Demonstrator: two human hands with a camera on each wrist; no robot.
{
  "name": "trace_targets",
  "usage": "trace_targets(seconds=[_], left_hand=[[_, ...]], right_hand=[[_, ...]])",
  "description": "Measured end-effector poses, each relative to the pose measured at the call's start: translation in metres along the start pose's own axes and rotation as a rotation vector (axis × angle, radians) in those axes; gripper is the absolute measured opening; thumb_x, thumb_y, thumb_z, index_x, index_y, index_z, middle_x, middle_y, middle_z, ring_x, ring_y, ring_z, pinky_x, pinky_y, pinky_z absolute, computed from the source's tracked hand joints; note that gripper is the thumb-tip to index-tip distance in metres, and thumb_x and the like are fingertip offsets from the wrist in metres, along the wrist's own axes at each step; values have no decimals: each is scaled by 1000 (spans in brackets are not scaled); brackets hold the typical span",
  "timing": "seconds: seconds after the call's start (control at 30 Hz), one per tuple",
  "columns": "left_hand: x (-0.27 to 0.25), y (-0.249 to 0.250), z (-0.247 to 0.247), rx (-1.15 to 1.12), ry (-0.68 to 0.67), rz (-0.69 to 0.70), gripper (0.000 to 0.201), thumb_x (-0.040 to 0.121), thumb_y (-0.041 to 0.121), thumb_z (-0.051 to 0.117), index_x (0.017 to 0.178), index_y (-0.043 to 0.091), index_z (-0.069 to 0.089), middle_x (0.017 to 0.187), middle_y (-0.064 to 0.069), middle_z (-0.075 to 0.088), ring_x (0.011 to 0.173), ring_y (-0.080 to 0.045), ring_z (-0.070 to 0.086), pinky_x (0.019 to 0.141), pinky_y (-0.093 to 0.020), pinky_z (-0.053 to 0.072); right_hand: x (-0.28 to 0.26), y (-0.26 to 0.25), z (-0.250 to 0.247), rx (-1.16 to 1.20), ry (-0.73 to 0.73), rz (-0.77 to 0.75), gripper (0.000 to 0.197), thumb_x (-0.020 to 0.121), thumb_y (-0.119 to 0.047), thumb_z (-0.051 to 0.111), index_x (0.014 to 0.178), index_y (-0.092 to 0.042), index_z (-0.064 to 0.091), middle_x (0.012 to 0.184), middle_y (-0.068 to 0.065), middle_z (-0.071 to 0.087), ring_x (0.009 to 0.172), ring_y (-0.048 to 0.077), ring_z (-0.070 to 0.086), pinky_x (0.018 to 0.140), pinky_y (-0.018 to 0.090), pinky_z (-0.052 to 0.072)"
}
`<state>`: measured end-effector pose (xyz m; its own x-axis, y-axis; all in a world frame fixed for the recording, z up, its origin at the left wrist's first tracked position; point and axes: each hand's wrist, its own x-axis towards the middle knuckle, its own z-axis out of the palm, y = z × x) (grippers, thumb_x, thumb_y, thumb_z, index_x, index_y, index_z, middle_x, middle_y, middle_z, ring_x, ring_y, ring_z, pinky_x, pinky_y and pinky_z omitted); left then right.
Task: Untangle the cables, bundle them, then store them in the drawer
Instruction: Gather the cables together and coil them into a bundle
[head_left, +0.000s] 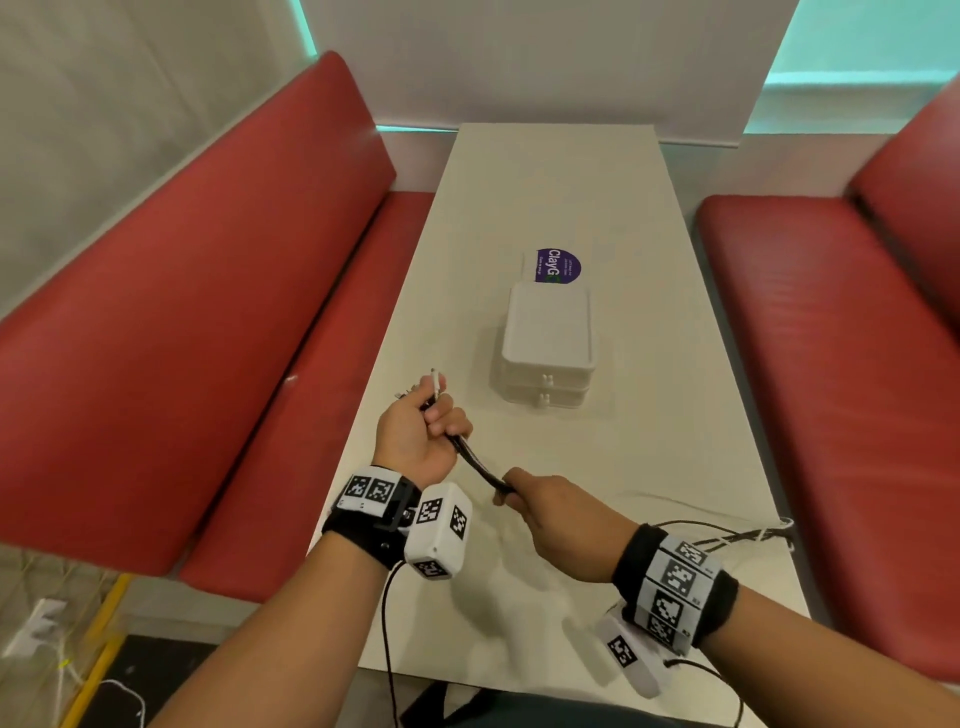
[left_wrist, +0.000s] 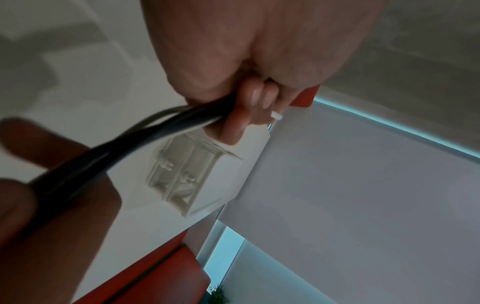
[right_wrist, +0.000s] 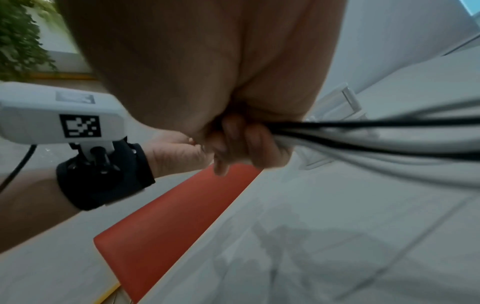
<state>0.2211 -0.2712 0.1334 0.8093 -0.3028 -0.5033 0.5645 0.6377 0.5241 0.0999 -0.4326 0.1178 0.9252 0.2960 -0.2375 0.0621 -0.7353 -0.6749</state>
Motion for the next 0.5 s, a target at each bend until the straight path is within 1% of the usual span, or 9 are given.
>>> trace_targets(seconds=[0.03,0.07,0.13,0.2,0.23,0.33,0.4,0.47,0.5], left_hand=[[0,-1,4,-13,-3,6,27,104,24,45,82,13,55,49,5,28,39,-10,22,42,-21,30],[0,-1,7,-19,-6,10,28,104,23,45,79,13,54,51,5,28,40,-10,22,43,-21,30],[-1,-4,12,-9,1,37,30,105,24,45,78,13,54,53,4,29,43,-10,22,45,-21,29],[-1,-6,17,11,14,75,29,105,26,48,79,13,52,56,3,30,46,-11,23,47,-22,29],[-1,-7,18,28,21,95,28,104,26,52,79,15,50,57,3,29,47,-11,23,48,-23,30],[4,-5,19,141,62,173,32,100,22,61,73,16,44,58,4,25,49,-11,24,49,-23,31],[10,1,18,179,79,189,26,100,16,60,77,12,48,55,5,25,46,-10,25,46,-23,33],[14,7,17,163,58,156,22,102,22,57,87,6,55,52,6,27,43,-9,27,43,-21,33],[14,9,18,155,36,126,26,103,28,55,90,5,58,51,6,29,41,-8,28,42,-21,32]], right_hand=[[-2,-2,-1,-3,21,-2,23,108,-30,37,128,-22,45,70,-13,49,61,9,47,60,30,37],[-4,-3,-2,-24,56,-2,27,107,-40,37,131,-28,39,67,-10,50,59,11,46,60,34,39],[-5,-6,-5,-90,135,31,27,104,-55,35,118,-33,41,65,-7,52,59,17,48,60,39,40],[-4,-7,-7,-166,173,58,26,105,-53,30,100,-30,40,66,-6,52,63,25,50,60,40,39],[-3,-7,-7,-194,163,64,25,107,-48,28,98,-27,39,68,-3,53,64,28,51,60,41,39],[-4,-6,-2,-143,74,41,21,109,-35,31,107,-18,43,82,1,62,70,32,56,66,45,45],[-6,-3,2,-50,21,11,21,109,-33,34,113,-17,46,90,2,68,72,24,59,70,43,49],[-8,-3,2,76,-11,5,25,109,-33,35,118,-17,51,81,-7,62,65,9,54,67,29,46],[-9,-4,2,96,-19,2,26,109,-34,35,119,-18,52,79,-10,60,65,8,52,66,27,44]])
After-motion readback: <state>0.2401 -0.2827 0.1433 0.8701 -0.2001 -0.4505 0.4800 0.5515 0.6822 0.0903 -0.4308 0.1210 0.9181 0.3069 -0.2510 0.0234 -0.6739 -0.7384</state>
